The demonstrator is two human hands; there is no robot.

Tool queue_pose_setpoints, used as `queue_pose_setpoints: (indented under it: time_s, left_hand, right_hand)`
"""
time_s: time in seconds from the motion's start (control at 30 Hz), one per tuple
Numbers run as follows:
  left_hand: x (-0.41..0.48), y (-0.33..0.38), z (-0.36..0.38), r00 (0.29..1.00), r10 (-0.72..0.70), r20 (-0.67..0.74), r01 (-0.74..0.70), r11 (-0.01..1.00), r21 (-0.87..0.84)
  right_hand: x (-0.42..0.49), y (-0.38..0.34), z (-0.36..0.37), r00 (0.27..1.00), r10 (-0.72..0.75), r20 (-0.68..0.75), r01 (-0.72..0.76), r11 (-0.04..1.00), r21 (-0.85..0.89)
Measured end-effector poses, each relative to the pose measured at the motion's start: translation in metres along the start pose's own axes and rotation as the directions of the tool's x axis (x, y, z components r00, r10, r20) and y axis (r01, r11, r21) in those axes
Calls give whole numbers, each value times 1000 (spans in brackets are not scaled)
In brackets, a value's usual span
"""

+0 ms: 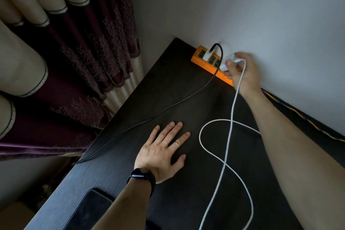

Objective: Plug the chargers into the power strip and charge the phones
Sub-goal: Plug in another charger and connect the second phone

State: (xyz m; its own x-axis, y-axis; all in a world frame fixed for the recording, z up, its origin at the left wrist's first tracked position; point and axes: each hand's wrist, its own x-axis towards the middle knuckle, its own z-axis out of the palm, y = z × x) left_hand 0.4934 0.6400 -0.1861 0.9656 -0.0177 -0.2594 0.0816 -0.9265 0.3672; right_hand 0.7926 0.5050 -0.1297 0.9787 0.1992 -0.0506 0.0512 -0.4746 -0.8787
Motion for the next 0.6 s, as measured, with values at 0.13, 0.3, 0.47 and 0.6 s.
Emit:
queue_pose_setpoints:
  time_s: [0.13, 0.3, 0.47, 0.6]
  left_hand:
    - [0, 0, -1, 1000, 4, 6, -4, 1000, -16]
    - [1, -1, -3, 1000, 13, 27, -12, 999, -34]
    - [1, -3, -2, 1000, 12, 14, -11, 999, -34]
    - [2, -4, 1, 1000, 14, -12, -14, 1000, -26]
  right_hand:
    - [9, -5, 6, 1000, 15, -5, -15, 1000, -12]
    - [6, -15, 12, 999, -51, -18, 44, 964, -263]
    - [10, -31, 21, 989, -146, 21, 129, 782, -609]
    - [25, -39, 29, 979, -181, 96, 196, 688, -699]
